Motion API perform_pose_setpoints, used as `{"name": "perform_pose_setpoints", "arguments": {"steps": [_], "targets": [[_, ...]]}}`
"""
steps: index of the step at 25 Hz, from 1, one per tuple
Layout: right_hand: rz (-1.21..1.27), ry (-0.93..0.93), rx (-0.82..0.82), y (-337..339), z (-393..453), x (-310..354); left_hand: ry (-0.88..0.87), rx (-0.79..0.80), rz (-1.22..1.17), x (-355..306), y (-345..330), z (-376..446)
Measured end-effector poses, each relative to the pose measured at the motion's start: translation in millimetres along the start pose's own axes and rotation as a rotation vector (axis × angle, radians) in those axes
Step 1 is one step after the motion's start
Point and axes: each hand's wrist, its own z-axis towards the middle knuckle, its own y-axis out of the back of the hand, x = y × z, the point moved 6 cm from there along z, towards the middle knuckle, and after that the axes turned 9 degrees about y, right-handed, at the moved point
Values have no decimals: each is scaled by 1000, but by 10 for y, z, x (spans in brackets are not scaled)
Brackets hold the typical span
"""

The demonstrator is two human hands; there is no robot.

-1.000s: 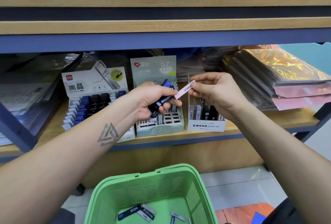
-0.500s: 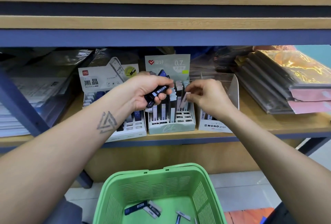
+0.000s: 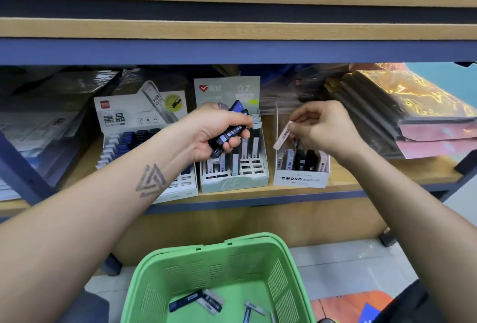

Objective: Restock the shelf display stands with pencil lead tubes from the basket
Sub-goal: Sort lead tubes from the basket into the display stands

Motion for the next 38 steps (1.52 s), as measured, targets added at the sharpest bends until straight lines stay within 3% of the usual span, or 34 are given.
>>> {"name": "perform_pose_setpoints", "arguments": {"steps": [3,8,11,24,29,35,38], "targets": [[73,-19,-90,383,-49,-136,-4,34,11,22,-250,62],[-376,79,-111,637,-43,-280,-4,70,25,101,-519,199],[-556,147,-82,589,-9,-315,17,79,42,148,-586,270],[-745,135,-52,342,27,-494,33,90,56,205,-548,333],[-924,175,-50,259,5,-530,29,91,65,198,-550,322],[-750,141,-98,315,18,-500,35,96,73,231,-571,287],[-251,59,-83,221,13,-357,35,129,61,237,-583,259]]}}
